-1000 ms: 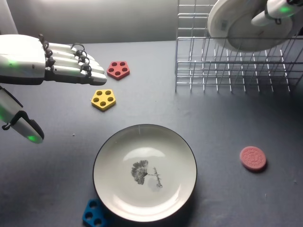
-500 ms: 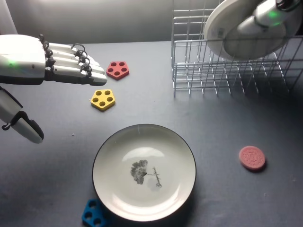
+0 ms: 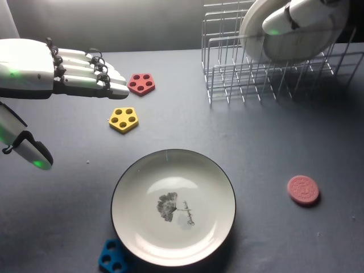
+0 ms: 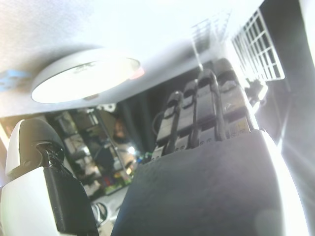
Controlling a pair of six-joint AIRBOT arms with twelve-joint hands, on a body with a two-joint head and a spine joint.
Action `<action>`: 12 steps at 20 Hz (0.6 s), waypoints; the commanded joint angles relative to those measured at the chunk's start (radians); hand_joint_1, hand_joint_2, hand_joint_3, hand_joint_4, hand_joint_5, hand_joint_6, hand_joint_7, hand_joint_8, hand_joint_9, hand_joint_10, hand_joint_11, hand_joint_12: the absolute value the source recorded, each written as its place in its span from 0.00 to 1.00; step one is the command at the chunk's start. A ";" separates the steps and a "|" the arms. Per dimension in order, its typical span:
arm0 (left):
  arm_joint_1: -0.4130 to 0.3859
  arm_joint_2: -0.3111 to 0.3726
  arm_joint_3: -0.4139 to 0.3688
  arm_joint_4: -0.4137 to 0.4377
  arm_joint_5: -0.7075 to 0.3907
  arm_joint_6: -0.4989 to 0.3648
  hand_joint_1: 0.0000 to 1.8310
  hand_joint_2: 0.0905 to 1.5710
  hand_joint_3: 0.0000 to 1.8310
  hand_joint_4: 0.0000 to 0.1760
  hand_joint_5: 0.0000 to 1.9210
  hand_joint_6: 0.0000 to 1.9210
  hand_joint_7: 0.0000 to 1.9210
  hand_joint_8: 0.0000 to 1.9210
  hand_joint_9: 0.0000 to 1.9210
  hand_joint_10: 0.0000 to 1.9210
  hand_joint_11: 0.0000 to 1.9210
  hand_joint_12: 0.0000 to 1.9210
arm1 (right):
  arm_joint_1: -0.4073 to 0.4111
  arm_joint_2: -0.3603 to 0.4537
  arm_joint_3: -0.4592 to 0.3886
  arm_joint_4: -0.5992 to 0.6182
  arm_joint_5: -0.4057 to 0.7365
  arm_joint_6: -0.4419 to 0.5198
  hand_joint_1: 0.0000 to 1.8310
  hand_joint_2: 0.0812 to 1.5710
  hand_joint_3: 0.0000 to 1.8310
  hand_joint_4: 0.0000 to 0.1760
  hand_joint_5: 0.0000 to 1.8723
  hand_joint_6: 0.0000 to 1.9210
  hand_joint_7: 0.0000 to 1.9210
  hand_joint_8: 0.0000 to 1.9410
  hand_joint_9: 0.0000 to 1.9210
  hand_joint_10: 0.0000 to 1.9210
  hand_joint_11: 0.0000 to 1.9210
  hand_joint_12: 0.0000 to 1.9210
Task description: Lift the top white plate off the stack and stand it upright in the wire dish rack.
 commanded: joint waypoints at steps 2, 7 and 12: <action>-0.026 0.013 -0.001 -0.092 -0.056 -0.004 0.27 0.50 0.00 0.00 0.00 0.00 0.02 0.00 0.04 0.00 0.00 0.21 | 0.006 0.012 0.006 0.003 0.087 -0.001 0.44 0.63 0.00 0.00 0.17 0.00 0.18 0.00 0.17 0.00 0.08 0.28; -0.030 0.019 0.001 -0.101 -0.069 -0.006 0.26 0.50 0.00 0.00 0.00 0.00 0.02 0.00 0.03 0.00 0.00 0.18 | 0.010 0.013 -0.016 -0.018 0.102 -0.001 0.46 0.62 0.00 0.00 0.18 0.00 0.20 0.00 0.19 0.00 0.09 0.29; -0.030 0.022 0.002 -0.130 -0.072 -0.016 0.27 0.50 0.00 0.00 0.00 0.00 0.02 0.00 0.03 0.00 0.00 0.17 | 0.034 0.035 -0.051 -0.078 0.165 -0.001 0.46 0.62 0.00 0.00 0.19 0.00 0.20 0.00 0.19 0.00 0.09 0.30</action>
